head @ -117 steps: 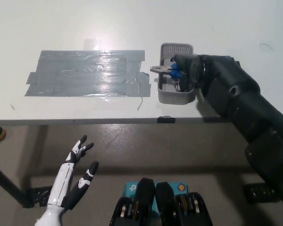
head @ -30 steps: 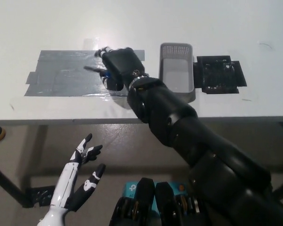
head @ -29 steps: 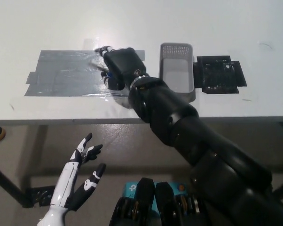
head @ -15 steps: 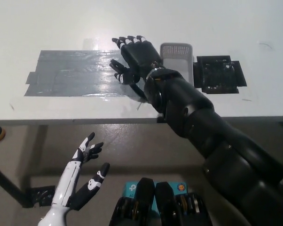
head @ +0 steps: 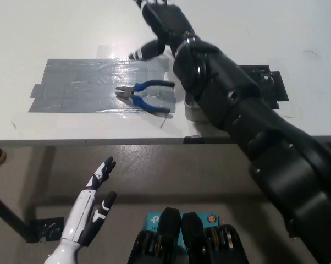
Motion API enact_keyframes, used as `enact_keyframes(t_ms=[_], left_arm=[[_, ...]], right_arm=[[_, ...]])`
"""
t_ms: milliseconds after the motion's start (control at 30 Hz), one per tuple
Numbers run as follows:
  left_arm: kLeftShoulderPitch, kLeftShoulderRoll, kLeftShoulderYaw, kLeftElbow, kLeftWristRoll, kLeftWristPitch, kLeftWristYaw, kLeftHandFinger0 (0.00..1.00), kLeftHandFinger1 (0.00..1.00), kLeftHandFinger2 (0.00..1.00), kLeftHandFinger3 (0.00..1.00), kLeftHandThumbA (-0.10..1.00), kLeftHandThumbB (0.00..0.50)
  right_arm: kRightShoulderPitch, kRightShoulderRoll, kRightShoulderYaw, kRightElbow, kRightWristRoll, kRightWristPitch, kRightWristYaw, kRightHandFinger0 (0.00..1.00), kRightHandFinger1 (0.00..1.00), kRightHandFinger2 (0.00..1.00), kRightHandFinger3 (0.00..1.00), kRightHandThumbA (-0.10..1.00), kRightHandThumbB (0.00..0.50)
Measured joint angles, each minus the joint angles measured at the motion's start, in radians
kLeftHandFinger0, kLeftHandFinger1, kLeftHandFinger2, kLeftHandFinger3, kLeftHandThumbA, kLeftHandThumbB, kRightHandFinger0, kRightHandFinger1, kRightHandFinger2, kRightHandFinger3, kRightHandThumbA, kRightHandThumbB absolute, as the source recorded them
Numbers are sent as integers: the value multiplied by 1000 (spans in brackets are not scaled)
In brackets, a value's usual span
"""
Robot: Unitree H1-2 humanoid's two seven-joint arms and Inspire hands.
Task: The robot picks the blue plier placed on top of the container and places it on the grey area of the table
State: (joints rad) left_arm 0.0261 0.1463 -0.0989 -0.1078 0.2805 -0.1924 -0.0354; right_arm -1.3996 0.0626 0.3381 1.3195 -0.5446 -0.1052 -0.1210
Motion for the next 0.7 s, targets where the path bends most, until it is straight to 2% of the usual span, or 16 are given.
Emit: enact_keyframes(t_ms=[67, 267, 533, 600, 633, 700], left_arm=[[0, 0, -1, 0, -1, 0, 0, 1000, 1000, 1000, 1000, 1000, 186], [0, 0, -4, 5, -2, -6, 0, 1000, 1000, 1000, 1000, 990, 172], [-7, -1, -1, 12, -2, -5, 0, 1000, 1000, 1000, 1000, 1000, 186], [-15, -1, 0, 18, -2, -4, 0, 1000, 1000, 1000, 1000, 1000, 172], [-23, -1, 1, 22, -2, -4, 0, 1000, 1000, 1000, 1000, 1000, 171], [-42, -1, 2, 35, -2, -3, 0, 1000, 1000, 1000, 1000, 1000, 179]], right_arm=[[-1, 0, -68, -2, 44, 0, 29, 1000, 1000, 1000, 1000, 1000, 500], [-1, -5, -209, -8, 145, -5, 66, 1000, 1000, 1000, 1000, 1000, 496], [64, -59, -234, -281, 188, -20, 101, 1000, 1000, 1000, 1000, 1000, 500], [104, -72, -236, -358, 191, -17, 110, 1000, 1000, 1000, 1000, 1000, 466], [127, -79, -237, -397, 192, -15, 116, 1000, 1000, 1000, 1000, 1000, 463], [176, -94, -242, -477, 198, -7, 125, 1000, 1000, 1000, 1000, 1000, 425]])
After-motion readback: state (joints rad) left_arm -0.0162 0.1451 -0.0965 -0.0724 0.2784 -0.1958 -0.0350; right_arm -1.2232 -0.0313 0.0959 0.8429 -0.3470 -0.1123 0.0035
